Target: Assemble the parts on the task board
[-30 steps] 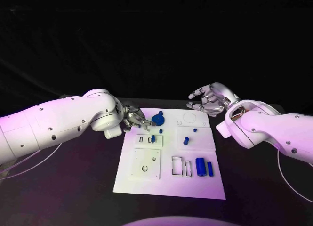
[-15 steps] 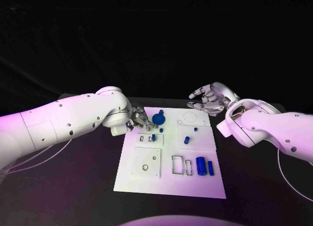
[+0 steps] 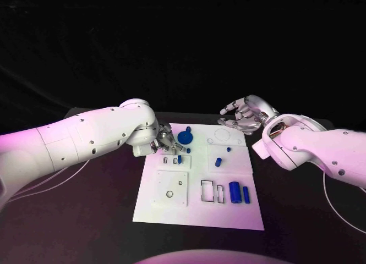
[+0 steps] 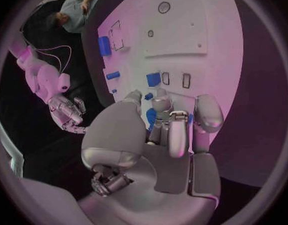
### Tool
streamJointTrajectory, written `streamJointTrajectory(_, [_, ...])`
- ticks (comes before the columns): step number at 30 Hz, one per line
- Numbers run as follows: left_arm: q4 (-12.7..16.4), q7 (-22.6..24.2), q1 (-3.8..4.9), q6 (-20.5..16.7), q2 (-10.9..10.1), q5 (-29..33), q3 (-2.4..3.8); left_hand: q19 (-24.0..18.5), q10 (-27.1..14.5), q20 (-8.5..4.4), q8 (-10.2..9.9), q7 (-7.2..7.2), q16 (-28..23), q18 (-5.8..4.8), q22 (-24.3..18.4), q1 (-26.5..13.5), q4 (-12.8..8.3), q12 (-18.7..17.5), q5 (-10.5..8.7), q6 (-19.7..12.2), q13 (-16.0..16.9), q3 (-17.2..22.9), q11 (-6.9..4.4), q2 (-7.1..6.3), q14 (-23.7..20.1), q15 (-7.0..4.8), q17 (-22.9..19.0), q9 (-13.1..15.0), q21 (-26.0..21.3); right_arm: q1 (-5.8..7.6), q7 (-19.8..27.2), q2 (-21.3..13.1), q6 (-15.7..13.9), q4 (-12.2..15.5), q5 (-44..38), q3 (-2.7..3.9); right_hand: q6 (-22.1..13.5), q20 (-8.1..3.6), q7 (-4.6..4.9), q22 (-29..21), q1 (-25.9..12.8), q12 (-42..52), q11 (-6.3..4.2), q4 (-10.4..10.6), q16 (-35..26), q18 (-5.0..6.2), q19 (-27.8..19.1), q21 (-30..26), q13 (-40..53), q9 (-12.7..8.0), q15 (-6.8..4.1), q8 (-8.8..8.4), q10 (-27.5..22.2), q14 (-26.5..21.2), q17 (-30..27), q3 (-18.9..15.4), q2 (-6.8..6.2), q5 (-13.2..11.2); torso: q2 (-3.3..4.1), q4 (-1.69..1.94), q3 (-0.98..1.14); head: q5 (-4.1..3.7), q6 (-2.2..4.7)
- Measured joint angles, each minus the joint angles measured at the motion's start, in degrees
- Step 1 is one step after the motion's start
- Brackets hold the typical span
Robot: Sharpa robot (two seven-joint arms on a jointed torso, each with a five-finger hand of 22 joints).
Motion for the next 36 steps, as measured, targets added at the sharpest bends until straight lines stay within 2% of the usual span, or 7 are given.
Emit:
streamJointTrajectory(15, [-1.7,-0.7,-0.01,2.3,1.7,0.2,-0.32,0.0,-0.2,0.0,0.0,0.0,0.0,0.01,0.4,0.5,0.0,0.0,0.0,0.0,-0.1,0.0,0.2,0.47,0.0,0.01,0.0,0.0,0.2,-0.01,-0.3,0.3,0.3,-0.3,0.0,-0.01,0.0,0.21,0.0,-0.1,0.0,0.0,0.0,0.2,0.0,0.0,-0.2,-0.3,0.0,0.0,0.0,0.24,0.0,0.0,0.0,0.2,0.0,0.0,-0.03,0.11,-0.03,-0.06,-0.49])
streamJointTrajectory(22, [-2.0,-0.8,-0.02,3.2,1.9,0.3,-0.36,0.0,-0.4,0.0,-0.2,0.0,0.0,0.01,0.5,1.3,-0.2,0.0,0.33,0.0,-0.1,0.2,0.0,1.34,-0.1,0.15,0.0,0.0,0.2,-0.05,-0.5,0.5,0.5,-0.4,0.0,-0.01,0.0,0.21,0.0,0.0,0.0,0.0,0.0,0.2,0.0,0.0,-0.2,-0.3,0.0,0.0,0.0,0.23,0.0,0.0,0.0,0.2,0.0,0.0,-0.05,0.08,0.0,0.01,-0.55])
streamJointTrajectory(26, [-2.0,-0.9,-0.02,3.7,1.9,0.3,-0.37,0.0,-0.4,0.0,-0.2,0.0,0.0,0.01,0.6,1.6,-0.2,0.0,0.59,0.0,-0.1,0.2,0.0,1.04,-0.1,0.15,0.0,0.1,0.2,-0.07,-0.6,0.5,0.6,-0.5,0.0,-0.02,0.0,0.21,0.0,0.0,0.0,0.0,0.0,0.3,0.0,0.0,-0.2,-0.3,0.0,0.1,0.0,0.23,0.0,0.0,0.0,0.3,0.0,0.2,-0.07,0.12,0.02,-0.04,-0.61])
streamJointTrajectory(34, [-2.4,-1.1,-0.02,4.8,2.1,0.5,-0.37,0.0,-0.4,0.0,-0.2,0.0,0.0,0.02,0.8,2.1,-0.2,0.0,0.59,0.0,-0.1,0.5,0.0,1.5,-0.1,0.14,0.0,0.1,0.2,-0.08,-0.8,0.5,0.8,-0.6,0.0,-0.03,0.0,0.21,0.0,0.0,0.0,0.0,0.0,0.3,0.0,0.0,-0.2,-0.3,0.0,0.1,0.0,0.23,0.0,0.0,0.0,0.3,0.0,0.2,-0.07,0.18,0.02,0.11,-0.82])
streamJointTrajectory(36, [-2.5,-1.1,-0.02,5.1,2.2,0.5,-0.37,0.0,-0.4,0.0,-0.2,0.0,0.0,0.02,0.8,2.4,-0.3,0.0,0.59,0.0,-0.1,0.6,0.0,1.24,-0.1,0.14,0.0,0.1,0.2,-0.08,-0.9,0.5,0.8,-0.6,0.0,-0.03,0.0,0.21,0.0,0.0,0.0,0.0,0.0,0.3,0.0,0.0,-0.2,-0.3,0.0,0.1,0.0,0.23,0.0,0.0,0.0,0.3,0.0,0.2,-0.07,0.16,0.02,0.11,-0.84])
